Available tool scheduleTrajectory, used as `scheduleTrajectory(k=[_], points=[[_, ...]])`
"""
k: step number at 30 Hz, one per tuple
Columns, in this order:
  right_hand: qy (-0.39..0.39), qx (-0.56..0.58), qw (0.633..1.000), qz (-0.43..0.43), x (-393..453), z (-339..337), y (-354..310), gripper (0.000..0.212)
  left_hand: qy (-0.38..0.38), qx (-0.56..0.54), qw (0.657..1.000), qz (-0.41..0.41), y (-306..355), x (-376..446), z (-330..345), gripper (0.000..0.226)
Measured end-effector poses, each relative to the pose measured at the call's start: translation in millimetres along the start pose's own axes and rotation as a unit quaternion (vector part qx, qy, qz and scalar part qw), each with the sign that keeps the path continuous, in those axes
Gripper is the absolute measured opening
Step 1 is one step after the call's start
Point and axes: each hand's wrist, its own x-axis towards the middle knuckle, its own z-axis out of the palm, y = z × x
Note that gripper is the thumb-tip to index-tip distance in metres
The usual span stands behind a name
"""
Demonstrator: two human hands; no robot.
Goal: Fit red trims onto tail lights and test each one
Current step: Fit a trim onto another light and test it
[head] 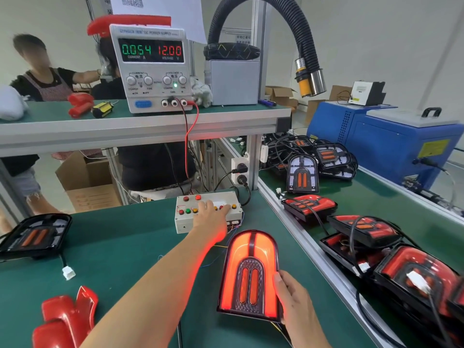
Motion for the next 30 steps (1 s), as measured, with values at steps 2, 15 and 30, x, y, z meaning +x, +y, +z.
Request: scheduleTrajectory(k=[2,15,30], points=[[-0.003,0.007,1.000,0.005,-1,0,-2,0.046,0.000,-0.001,1.000,0.004,0,0,2,0.075],[-0.007,0.009,1.000,-0.007,-1,-2,-1,0.048,-0.009,-0.007,1.000,0.010,-2,-4,4,0.083],[-0.008,0.037,0.999,-0.014,-4,0,-3,0.042,0.007,-0.035,0.998,0.053,-8,-25,-7,0.082]])
